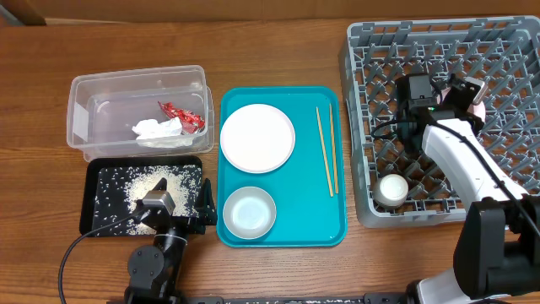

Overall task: Sort waste into correct bins and load items into the dishwasher
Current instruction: 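Lift the pink bowl toward the dish rack with the right gripper, then set the pink bowl into the back of the dish rack and release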

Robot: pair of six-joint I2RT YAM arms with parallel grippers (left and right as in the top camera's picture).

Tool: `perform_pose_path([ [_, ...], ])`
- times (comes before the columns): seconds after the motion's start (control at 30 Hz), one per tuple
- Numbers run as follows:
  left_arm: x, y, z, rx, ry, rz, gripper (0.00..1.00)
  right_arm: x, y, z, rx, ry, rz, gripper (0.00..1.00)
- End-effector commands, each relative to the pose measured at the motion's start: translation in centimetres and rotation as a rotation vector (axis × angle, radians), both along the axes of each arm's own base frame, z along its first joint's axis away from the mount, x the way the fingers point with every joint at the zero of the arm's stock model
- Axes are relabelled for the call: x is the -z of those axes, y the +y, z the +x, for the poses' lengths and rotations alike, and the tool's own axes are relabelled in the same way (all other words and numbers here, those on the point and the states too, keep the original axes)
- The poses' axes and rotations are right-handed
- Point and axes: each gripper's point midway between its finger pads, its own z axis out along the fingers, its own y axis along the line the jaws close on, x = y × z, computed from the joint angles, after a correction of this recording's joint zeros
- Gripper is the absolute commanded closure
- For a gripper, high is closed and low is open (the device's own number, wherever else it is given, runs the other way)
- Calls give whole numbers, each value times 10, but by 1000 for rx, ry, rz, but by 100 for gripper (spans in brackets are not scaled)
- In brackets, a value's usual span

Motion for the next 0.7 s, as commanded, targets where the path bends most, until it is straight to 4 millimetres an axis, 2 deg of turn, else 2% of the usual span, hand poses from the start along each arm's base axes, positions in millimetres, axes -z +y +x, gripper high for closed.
perform_pose_path([
  [0.0, -1, -1, 0, 5, -6, -12, 0, 8, 12, 9, -36, 13, 34, 96],
  [0.07, -1, -1, 0, 5, -6, -12, 0, 7, 21, 10, -60, 23, 23, 96],
  [0.23, -1, 0, 0, 4, -5, -13, 0, -46, 9, 1, 9, -28, -259, 96],
  [0.3, -1, 0, 0, 4, -6, -12, 0, -52, 9, 0, 14, -52, -258, 96],
  [0.53, -1, -1, 0, 5, -6, -12, 0, -35, 3, 8, 19, -80, -165, 96],
  [0.67, -1, 0, 0, 4, -6, -12, 0, -23, 3, 10, 2, -31, -139, 96],
])
